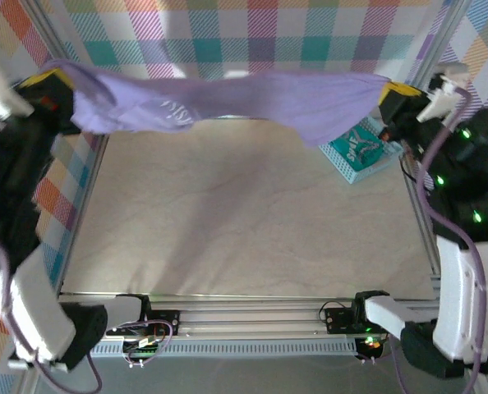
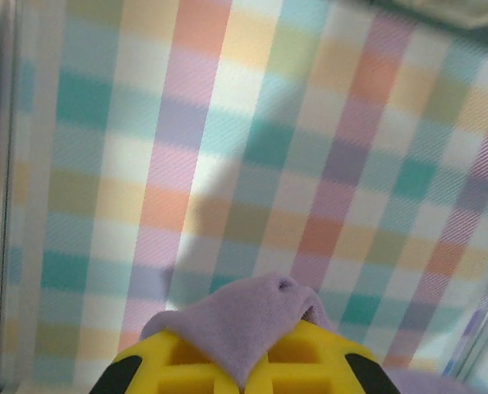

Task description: Fold the inside-out t-shirt

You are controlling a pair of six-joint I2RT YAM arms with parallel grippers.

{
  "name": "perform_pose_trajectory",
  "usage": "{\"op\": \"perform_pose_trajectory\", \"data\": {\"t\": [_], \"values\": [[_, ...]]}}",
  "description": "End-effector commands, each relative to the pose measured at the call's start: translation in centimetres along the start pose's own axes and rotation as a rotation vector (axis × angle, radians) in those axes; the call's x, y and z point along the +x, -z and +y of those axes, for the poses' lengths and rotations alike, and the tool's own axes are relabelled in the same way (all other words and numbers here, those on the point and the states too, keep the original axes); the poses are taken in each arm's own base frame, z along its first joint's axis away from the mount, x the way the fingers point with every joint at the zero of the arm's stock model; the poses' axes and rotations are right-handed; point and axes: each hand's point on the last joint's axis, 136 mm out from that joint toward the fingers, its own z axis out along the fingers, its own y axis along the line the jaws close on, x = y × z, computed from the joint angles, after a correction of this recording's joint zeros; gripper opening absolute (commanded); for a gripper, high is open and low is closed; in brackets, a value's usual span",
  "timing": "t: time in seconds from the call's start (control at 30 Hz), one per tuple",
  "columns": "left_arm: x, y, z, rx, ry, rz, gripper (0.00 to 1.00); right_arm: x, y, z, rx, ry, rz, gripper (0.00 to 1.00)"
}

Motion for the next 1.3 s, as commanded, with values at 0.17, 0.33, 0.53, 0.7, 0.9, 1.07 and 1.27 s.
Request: {"op": "perform_pose_trajectory", "data": {"t": [0.17,0.33,0.53,0.7,0.9,1.07,1.27], "values": [[-3.1,1.2,-0.4,-0.001,-0.008,-0.089,0.00,-3.5,4.1,1.9,-0.024,0.026,-0.071,0.00],[0.2,-5.3,1.7,-0.079,-0.046,0.009,0.00,-3.3,0.9,1.2,-0.029,0.029,-0.039,0.00],[8.8,-15.8,5.1,-0.155,-0.084,0.212,0.00,2.2,-8.2,-2.3,-0.005,-0.008,0.114,0.00],[19.7,-24.3,8.2,-0.182,-0.087,0.416,0.00,10.5,-17.2,-6.3,0.025,-0.048,0.273,0.00],[35.7,-31.9,13.3,-0.237,-0.073,0.637,0.07,25.0,-28.7,-10.2,0.029,-0.143,0.502,0.00],[39.9,-33.6,13.6,-0.198,-0.040,0.699,0.38,31.7,-33.7,-12.1,0.052,-0.169,0.628,0.21],[37.0,-30.2,11.6,-0.168,0.018,0.743,0.64,32.0,-31.2,-10.2,0.030,-0.115,0.728,0.40]]}}
